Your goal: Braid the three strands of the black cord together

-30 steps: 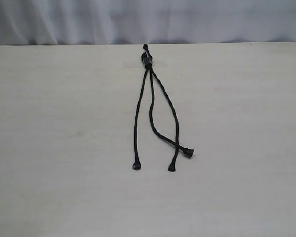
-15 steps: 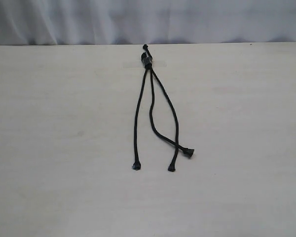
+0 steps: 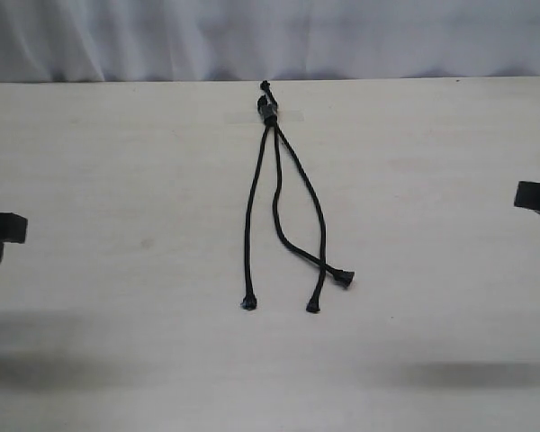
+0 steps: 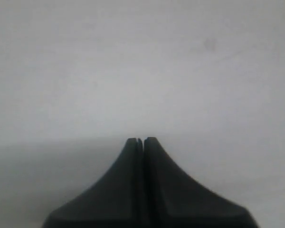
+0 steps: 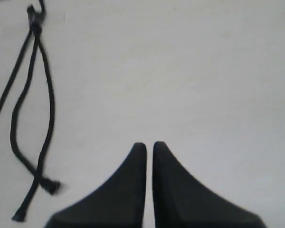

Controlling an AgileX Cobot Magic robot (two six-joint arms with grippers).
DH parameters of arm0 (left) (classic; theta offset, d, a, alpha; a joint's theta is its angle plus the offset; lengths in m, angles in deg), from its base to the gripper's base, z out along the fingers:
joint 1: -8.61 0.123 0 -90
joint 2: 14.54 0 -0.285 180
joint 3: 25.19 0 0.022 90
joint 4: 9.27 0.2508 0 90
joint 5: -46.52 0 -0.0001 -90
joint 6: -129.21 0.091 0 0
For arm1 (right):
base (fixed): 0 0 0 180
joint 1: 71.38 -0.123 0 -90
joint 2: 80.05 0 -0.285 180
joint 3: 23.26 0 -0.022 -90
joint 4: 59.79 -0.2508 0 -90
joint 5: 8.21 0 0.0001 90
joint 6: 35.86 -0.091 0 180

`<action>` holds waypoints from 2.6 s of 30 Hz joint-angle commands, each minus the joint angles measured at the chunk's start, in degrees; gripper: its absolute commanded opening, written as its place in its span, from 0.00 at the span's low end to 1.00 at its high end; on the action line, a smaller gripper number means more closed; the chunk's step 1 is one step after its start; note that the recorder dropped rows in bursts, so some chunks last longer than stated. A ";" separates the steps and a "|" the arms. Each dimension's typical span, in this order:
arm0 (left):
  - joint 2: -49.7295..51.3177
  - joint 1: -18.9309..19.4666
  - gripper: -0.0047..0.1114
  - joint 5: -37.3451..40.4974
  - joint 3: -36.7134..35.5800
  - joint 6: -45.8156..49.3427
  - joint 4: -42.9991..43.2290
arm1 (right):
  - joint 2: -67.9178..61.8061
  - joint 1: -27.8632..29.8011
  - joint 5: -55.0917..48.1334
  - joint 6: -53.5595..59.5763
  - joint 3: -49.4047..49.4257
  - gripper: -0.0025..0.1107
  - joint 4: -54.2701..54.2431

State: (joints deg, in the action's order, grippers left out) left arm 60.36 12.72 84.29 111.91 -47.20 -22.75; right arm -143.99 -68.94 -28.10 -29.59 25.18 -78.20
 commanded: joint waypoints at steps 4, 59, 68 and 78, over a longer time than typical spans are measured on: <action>10.80 -5.49 0.04 -3.80 0.51 5.86 -8.85 | -16.04 -0.45 -13.39 10.59 -12.74 0.06 -10.31; 15.85 -15.86 0.04 -16.28 0.51 5.66 -8.24 | -71.92 -32.40 -33.31 3.11 -67.11 0.44 -18.63; 15.85 -15.86 0.04 -16.73 0.51 5.66 -8.24 | -71.55 -35.35 -37.94 -7.92 -69.42 0.41 10.32; 15.85 -15.86 0.04 -15.32 0.51 5.66 -8.24 | -76.76 -39.41 -36.14 -13.88 -69.42 0.35 18.41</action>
State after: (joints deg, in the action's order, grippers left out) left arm 76.08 -2.78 68.77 111.94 -41.74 -30.84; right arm -219.57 -107.85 -64.26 -43.71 -44.12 -61.98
